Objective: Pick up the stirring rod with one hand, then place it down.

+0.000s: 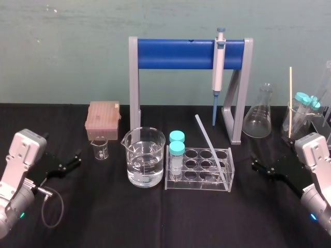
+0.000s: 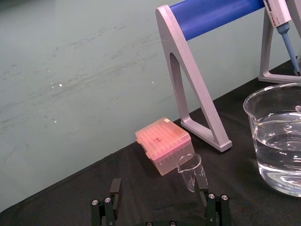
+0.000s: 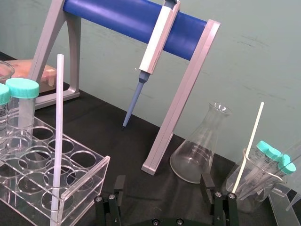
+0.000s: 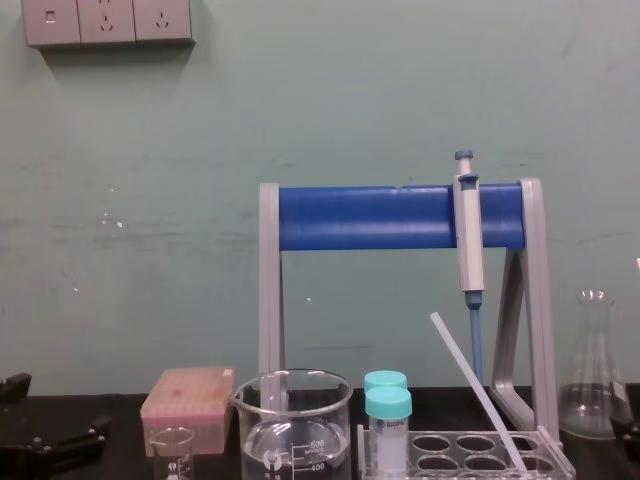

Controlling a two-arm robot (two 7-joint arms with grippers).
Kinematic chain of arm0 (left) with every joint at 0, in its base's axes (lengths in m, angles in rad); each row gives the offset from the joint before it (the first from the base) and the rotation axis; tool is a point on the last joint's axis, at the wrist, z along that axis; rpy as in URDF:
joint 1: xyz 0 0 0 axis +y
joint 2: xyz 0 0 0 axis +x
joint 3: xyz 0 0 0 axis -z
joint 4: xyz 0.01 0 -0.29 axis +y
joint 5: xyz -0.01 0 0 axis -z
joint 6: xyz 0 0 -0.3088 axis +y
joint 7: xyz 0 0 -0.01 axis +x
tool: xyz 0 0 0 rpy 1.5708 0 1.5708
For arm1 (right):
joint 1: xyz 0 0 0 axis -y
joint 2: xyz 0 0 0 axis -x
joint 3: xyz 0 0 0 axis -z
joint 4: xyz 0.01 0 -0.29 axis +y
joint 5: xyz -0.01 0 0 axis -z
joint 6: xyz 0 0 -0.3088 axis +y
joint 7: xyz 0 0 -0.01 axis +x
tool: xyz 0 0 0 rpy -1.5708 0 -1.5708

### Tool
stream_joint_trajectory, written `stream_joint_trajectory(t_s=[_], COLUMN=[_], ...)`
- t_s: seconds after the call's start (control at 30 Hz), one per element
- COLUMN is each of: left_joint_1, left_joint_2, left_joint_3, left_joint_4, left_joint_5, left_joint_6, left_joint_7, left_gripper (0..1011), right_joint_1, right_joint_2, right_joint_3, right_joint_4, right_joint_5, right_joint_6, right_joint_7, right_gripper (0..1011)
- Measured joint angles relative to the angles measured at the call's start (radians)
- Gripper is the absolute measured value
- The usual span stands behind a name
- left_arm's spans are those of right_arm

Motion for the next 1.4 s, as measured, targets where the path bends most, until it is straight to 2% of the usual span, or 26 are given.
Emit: stream_joint_trajectory(t_s=[0.9,1.03,1.23,1.4], left_joint_1=[0.000,0.000,0.000,0.000], left_joint_2=[0.000,0.000,0.000,0.000], left_joint_3=[0.000,0.000,0.000,0.000], left_joint_4=[0.000,0.000,0.000,0.000], left_joint_5=[0.000,0.000,0.000,0.000], left_joint_6=[0.000,0.000,0.000,0.000], left_joint_7=[0.000,0.000,0.000,0.000], left_gripper=[1000,1000,1000,1000], right_joint_1=[-0.001,-0.009,0.003,0.047], right_joint_2=[-0.002,-0.012,-0.035,-0.064], right_joint_3=[0.005,0.028,0.049,0.048], right_joint_4=[0.000,0.000,0.002,0.033], right_joint_5=[-0.002,0.014,0.062,0.092], right_joint_6=[-0.007,-0.051,-0.163,-0.187], right_joint_7=[0.002,0.026,0.121,0.192], right_gripper=[1003,1003,1003,1003])
